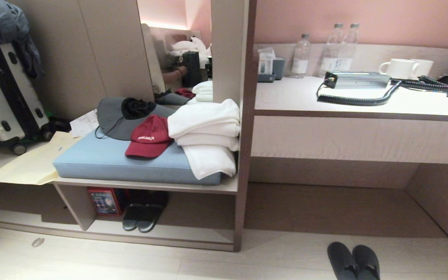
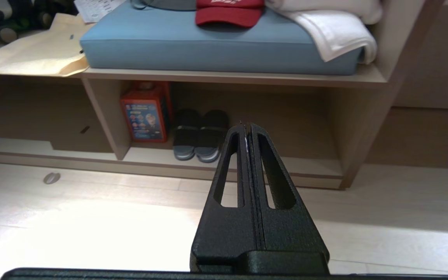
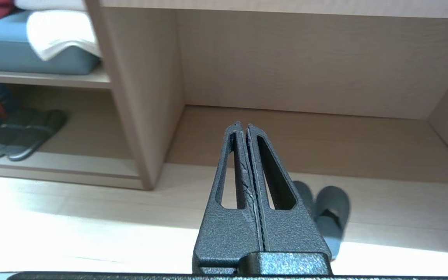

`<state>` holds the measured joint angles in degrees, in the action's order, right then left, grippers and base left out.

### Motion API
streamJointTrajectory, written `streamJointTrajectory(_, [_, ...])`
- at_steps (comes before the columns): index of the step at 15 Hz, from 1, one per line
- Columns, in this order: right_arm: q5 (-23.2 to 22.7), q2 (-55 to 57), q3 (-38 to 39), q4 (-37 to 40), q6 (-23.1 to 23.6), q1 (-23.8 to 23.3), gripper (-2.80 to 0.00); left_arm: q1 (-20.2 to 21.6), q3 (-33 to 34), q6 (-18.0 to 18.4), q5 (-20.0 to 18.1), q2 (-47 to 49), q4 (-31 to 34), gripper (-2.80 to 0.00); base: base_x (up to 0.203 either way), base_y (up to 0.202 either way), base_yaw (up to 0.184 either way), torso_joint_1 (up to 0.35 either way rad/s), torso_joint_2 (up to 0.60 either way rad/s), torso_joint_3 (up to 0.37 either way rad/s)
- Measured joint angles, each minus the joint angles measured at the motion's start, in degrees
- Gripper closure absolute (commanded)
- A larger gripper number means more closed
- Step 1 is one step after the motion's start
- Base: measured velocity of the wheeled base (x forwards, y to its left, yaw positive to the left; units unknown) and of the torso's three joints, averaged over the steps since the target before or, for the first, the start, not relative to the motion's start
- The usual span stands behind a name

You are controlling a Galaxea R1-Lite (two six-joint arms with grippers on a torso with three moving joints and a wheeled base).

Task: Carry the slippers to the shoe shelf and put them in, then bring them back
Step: Pick up the slippers on the floor

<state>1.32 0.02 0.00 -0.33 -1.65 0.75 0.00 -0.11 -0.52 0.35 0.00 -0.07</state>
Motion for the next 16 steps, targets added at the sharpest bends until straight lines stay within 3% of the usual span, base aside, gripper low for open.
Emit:
streamJointTrajectory(2, [-0.26, 0.02, -0.02, 0.27, 1.07, 0.0, 0.0, 0.0, 0.0, -0.06, -0.02, 0.0, 0.0, 0.0, 0.0, -0.197, 0.0, 0.006, 0.0, 0.006])
streamJointTrajectory(5, [-2.33, 0.07, -0.63, 1.75, 8.18, -0.06, 0.0, 0.0, 0.01, -0.03, -0.01, 0.0, -0.01, 0.0, 0.0, -0.197, 0.002, 0.002, 0.0, 0.002])
streamJointTrajectory(16, [-2.15, 0.05, 0.0, 0.06, 5.49, -0.06, 0.0, 0.0, 0.04, 0.01, -0.02, 0.0, -0.15, 0.0, 0.0, -0.198, 0.002, 0.002, 0.0, 0.005])
